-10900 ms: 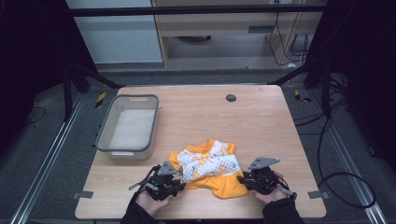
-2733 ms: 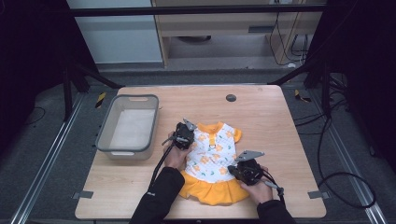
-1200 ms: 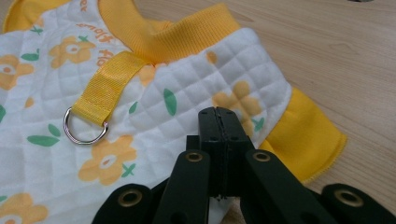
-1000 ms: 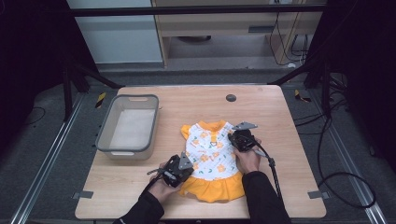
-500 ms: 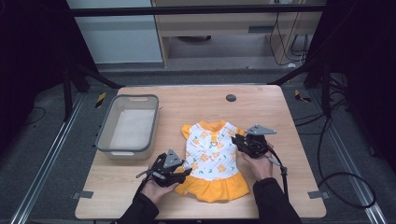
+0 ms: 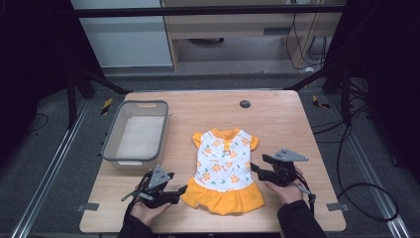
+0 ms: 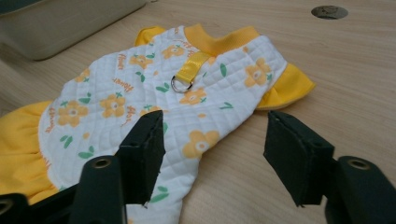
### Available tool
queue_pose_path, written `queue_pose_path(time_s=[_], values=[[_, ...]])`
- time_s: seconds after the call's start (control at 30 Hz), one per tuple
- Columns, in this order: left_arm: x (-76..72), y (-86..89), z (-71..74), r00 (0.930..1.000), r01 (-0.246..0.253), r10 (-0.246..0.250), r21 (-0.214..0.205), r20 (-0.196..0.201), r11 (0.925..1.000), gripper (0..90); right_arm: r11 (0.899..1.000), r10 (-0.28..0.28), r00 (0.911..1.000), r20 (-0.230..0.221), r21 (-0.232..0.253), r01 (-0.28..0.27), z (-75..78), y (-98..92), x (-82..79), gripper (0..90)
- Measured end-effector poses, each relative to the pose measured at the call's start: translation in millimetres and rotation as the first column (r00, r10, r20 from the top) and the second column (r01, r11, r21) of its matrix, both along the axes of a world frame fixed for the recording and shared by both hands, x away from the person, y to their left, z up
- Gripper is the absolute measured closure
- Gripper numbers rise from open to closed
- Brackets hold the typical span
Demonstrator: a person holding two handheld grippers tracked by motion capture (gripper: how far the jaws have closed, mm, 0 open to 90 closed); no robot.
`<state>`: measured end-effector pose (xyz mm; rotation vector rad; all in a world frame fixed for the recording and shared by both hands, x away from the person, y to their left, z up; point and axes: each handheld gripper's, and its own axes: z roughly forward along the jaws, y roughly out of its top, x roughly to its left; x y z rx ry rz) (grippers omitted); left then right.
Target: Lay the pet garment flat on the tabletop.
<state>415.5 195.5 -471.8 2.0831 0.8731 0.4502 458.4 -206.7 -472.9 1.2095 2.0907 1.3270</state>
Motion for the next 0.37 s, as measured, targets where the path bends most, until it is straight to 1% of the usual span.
queue_pose_path(time_s=[0.03,0.07,0.13,0.2,0.27,0.3,0.33,0.37], values=[[-1.7,2.3,-0.6,1.0000,-0.004,0.004,0.006,0.005,1.0000,29.7,1.000,-0.003,1.0000,0.003,0.000,0.003,-0.4,-1.0,-2.2,32.1],[-5.0,9.0,-1.6,0.9998,-0.010,0.010,0.019,0.016,0.9998,28.6,1.000,-0.005,0.9999,0.009,-0.002,0.005,-0.9,-2.4,-5.1,29.6],[-7.5,16.5,-2.3,0.9994,-0.022,0.022,0.019,0.026,0.9996,25.7,1.000,-0.014,0.9997,0.020,-0.016,0.014,-1.5,-5.5,-11.0,26.1],[-8.9,24.1,-2.5,0.9988,-0.041,0.041,0.008,0.027,0.9991,25.4,1.000,-0.025,0.9993,0.027,-0.018,0.025,-2.5,-9.7,-16.7,23.3],[-9.3,31.2,-2.8,0.9979,-0.060,0.060,0.000,0.024,0.9982,24.0,0.999,-0.041,0.9989,0.023,-0.015,0.041,-3.5,-15.2,-21.5,21.1],[-9.3,31.2,-2.8,0.9979,-0.060,0.060,0.000,0.024,0.9982,23.2,0.999,-0.050,0.9986,0.019,-0.016,0.050,-4.1,-18.8,-23.4,20.2],[-9.0,37.9,-3.9,0.9968,-0.077,0.078,-0.001,0.018,0.9970,22.8,0.998,-0.064,0.9979,0.012,-0.010,0.064,-4.7,-22.6,-25.4,20.0],[-8.8,40.9,-4.4,0.9961,-0.086,0.086,0.002,0.018,0.9963,22.7,0.997,-0.078,0.9969,0.005,0.000,0.078,-5.6,-26.5,-27.6,19.9]])
